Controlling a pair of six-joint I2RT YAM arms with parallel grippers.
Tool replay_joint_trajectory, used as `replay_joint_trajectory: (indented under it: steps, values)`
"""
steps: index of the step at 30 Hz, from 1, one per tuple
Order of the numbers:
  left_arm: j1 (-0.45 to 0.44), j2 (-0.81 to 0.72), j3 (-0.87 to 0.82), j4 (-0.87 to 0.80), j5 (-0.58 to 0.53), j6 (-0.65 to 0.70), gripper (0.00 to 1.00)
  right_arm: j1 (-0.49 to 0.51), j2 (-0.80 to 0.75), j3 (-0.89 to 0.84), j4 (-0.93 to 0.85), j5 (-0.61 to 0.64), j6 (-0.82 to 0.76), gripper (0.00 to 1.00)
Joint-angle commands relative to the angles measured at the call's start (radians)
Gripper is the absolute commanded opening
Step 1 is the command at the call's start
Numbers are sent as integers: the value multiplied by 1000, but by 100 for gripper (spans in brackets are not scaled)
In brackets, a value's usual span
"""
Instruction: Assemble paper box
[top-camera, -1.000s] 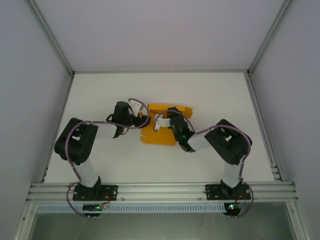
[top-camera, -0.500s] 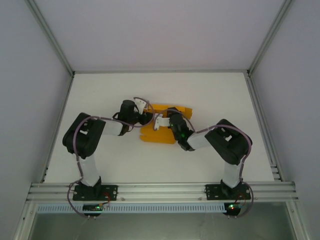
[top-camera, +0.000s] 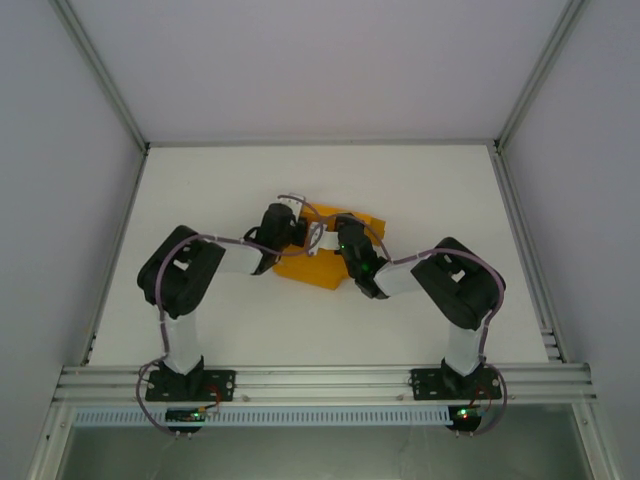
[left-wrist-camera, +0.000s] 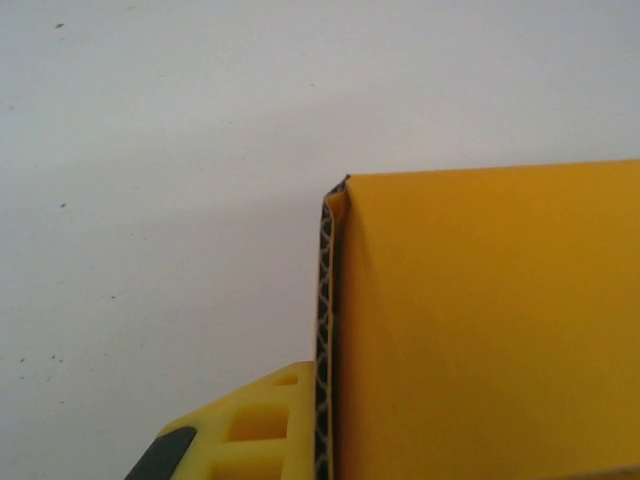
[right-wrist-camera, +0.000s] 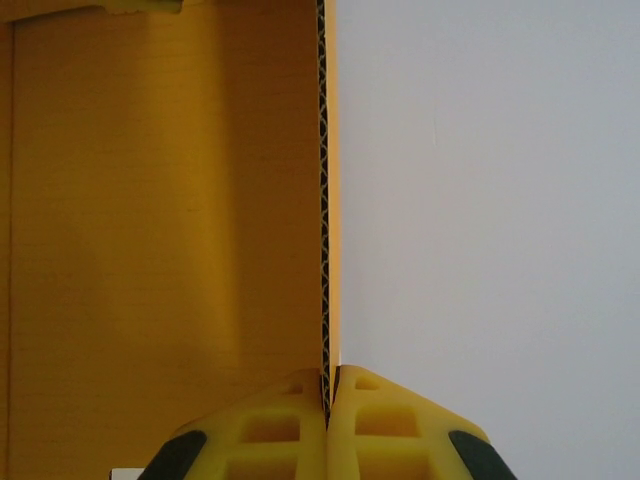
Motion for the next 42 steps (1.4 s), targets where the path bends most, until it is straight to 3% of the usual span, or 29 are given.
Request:
replay_joint_trajectory:
  steps: [1,6,7,9,14,16,18,19,22,23,28,29,34,37,39,42]
  values:
    - [20,49,11,-34,-255,-90,0,12,9,-33,-129,-17,53,0]
    - [-4,72,65,-137,-386,-84,0,14,4,-35,-132,-15,67,0]
    - [-2,71,66,-148,-376,-86,3,15,4,-32,-134,-13,67,0]
    - [-4,60,50,-137,-338,-77,19,15,7,-32,-135,-15,68,0]
    - [-4,44,35,-116,-261,-55,26,13,7,-30,-127,-20,68,0]
    - [-3,45,42,-120,-262,-62,12,16,3,-30,-131,-21,69,0]
    - [-4,47,58,-133,-264,-62,7,16,0,-29,-131,-21,73,0]
    - [-4,51,65,-138,-269,-59,0,16,-3,-30,-137,-25,80,0]
    - [-3,45,65,-132,-276,-51,0,9,-24,-4,-229,-30,150,1]
    - [-3,36,62,-135,-279,-52,0,7,-34,9,-258,-23,192,10]
    - [18,-52,15,-150,-218,-94,0,-36,-165,36,-409,-47,447,89]
    - [27,-75,0,-150,-181,-108,0,-45,-200,43,-472,-67,517,98]
    - [100,-203,-104,-91,134,-153,0,-114,-383,40,-697,-244,835,99]
    - [131,-261,-118,-113,296,-172,0,-194,-462,76,-848,-502,985,98]
    - [141,-285,-116,-133,391,-185,0,-242,-475,115,-938,-691,1059,95]
    - [140,-309,-113,-137,480,-201,0,-258,-471,158,-987,-802,1101,82]
